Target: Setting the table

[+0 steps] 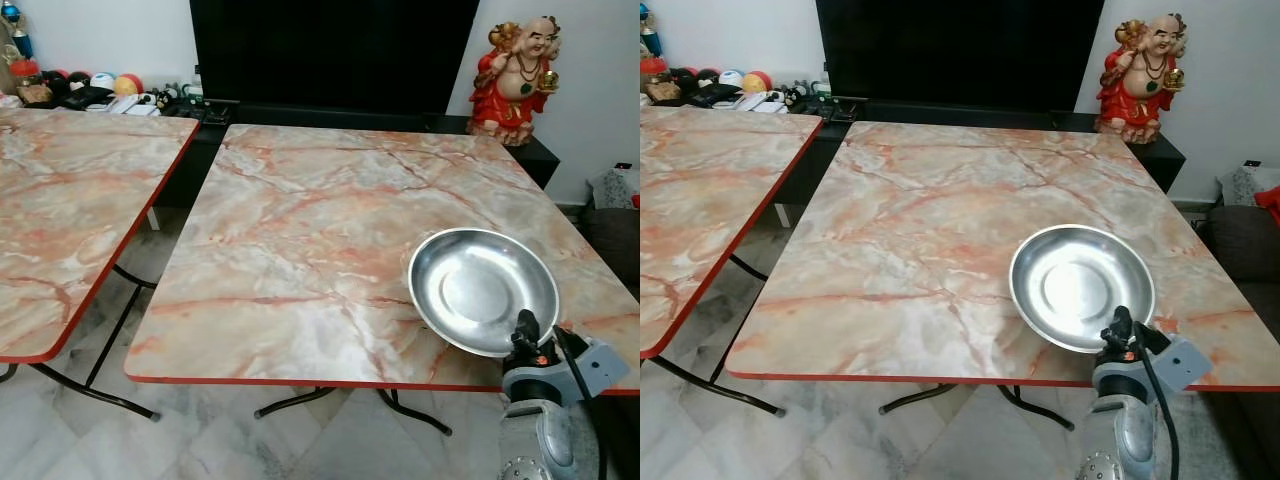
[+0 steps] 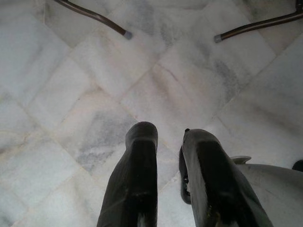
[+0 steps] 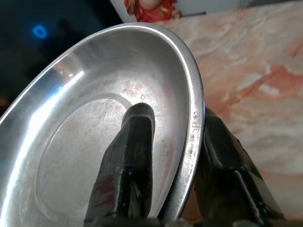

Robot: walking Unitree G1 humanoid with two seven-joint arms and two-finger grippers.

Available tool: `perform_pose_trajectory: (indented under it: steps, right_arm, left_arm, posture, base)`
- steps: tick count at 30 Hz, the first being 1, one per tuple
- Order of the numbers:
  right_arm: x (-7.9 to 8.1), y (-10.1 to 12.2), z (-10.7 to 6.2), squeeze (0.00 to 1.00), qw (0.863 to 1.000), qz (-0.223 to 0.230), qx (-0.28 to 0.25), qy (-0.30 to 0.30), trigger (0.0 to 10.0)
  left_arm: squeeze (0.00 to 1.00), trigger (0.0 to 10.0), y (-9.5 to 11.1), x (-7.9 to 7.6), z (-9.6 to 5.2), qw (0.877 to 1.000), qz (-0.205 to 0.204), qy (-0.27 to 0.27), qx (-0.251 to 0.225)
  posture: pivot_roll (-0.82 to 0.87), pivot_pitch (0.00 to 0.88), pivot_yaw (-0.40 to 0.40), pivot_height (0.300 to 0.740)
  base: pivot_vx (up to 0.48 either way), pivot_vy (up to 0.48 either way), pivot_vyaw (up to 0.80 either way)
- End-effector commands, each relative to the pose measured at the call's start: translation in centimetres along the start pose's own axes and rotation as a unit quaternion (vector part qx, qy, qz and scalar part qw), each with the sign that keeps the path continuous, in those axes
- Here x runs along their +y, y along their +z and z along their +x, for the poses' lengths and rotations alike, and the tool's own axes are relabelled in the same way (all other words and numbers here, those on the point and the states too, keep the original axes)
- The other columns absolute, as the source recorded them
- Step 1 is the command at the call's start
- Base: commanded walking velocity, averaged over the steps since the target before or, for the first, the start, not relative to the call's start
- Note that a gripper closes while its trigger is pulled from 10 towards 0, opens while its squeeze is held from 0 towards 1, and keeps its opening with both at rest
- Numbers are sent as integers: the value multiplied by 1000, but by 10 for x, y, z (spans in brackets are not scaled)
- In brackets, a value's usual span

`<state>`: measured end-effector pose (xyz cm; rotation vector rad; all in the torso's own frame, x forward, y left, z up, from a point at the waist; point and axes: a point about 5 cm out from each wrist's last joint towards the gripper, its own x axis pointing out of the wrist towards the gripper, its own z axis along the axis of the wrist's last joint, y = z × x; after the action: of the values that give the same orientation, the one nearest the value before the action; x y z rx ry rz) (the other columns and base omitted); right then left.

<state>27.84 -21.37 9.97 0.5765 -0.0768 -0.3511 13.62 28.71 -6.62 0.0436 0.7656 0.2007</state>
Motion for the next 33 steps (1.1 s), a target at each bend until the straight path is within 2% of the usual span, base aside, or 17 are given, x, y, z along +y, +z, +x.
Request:
perform_pose_trajectory:
  steps: [1, 9, 12, 17, 32, 33]
  right_arm:
    - [-1, -2, -2, 0, 1000, -9, 10, -5, 10000]
    - [3, -14, -2, 0, 999, -14, 39, -7, 10000]
    - [1, -26, -3, 0, 997, -22, 74, -18, 10000]
    - [2, -32, -4, 0, 995, -34, 94, -17, 10000]
    - [-3, -39, -1, 0, 993, -20, 107, -34, 10000]
    - [-2, -39, -1, 502, 993, -21, 109, -34, 10000]
  left_arm:
    - [0, 10000, -5, 0, -2, 1000, 5, -2, 12]
    - [0, 10000, -6, -1, -2, 1000, 7, -4, 13]
    - [0, 10000, -5, -1, -2, 1000, 7, -5, 14]
    - [0, 10000, -6, -1, -2, 1000, 8, -6, 14]
    - [0, 10000, -4, -1, -1, 1000, 11, -8, 13]
    - [0, 10000, -4, -2, -1, 1000, 11, -8, 13]
  posture:
    - [68, 68, -47, 740]
    - [72, 72, -47, 740]
    - [73, 72, -45, 740]
    - [73, 67, -44, 740]
    - [77, 66, -45, 740]
    - [77, 66, -45, 740]
  base:
    - [0, 0, 0]
    - [0, 0, 0]
    - [0, 0, 0]
    - [0, 0, 0]
    - [0, 0, 0]
    - [0, 0, 0]
